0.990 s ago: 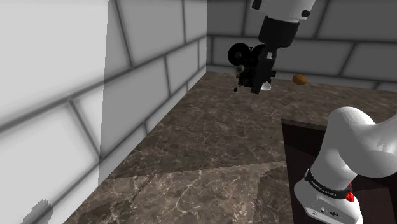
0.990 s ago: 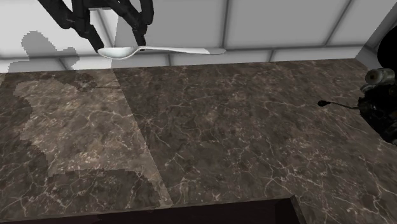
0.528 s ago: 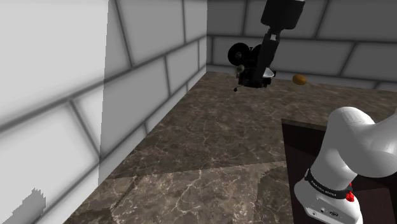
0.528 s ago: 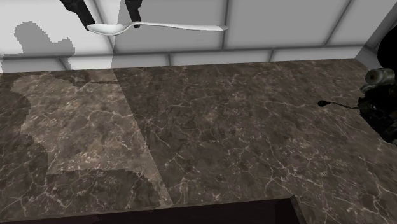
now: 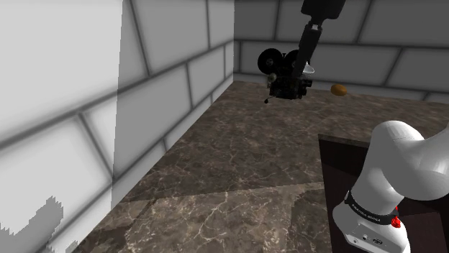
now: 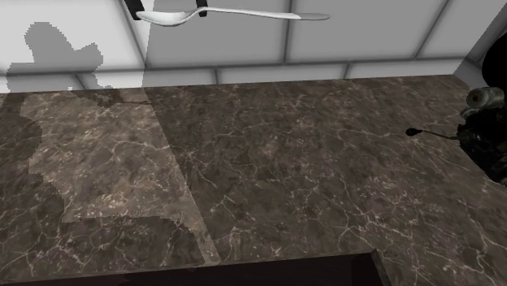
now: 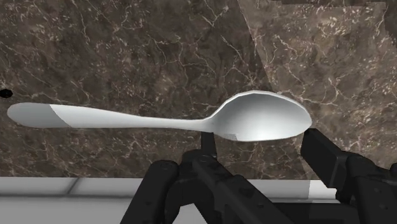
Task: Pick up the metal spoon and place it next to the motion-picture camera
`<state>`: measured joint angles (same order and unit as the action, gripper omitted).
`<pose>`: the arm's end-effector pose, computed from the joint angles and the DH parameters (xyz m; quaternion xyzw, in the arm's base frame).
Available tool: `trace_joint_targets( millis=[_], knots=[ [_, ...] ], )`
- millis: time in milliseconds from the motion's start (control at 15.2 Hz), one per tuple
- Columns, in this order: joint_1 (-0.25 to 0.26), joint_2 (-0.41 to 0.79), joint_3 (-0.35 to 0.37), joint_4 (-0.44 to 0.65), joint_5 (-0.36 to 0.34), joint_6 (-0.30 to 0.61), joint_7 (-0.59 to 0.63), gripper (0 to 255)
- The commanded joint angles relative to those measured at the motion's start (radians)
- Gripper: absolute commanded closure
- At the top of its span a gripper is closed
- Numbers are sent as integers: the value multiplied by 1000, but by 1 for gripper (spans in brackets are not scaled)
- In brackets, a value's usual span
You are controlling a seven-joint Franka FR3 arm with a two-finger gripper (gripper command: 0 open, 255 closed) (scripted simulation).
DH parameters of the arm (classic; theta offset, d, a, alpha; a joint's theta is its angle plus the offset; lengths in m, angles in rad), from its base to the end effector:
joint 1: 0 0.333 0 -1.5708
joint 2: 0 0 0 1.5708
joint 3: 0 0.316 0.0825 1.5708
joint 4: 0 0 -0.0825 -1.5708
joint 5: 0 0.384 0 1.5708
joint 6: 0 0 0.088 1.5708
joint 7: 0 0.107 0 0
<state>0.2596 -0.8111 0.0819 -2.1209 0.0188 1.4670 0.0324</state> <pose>0.2603 0.1101 0.6961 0.9862 0.1449 0.0799 0.0066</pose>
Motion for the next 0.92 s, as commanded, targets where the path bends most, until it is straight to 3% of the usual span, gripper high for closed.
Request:
trace_joint_targets(
  millis=[0, 858],
  knots=[
    [-7, -20, -46, -9, -27, -11, -49, 255],
    [-54, -14, -348, 27, -206, -16, -356, 255]
  ],
)
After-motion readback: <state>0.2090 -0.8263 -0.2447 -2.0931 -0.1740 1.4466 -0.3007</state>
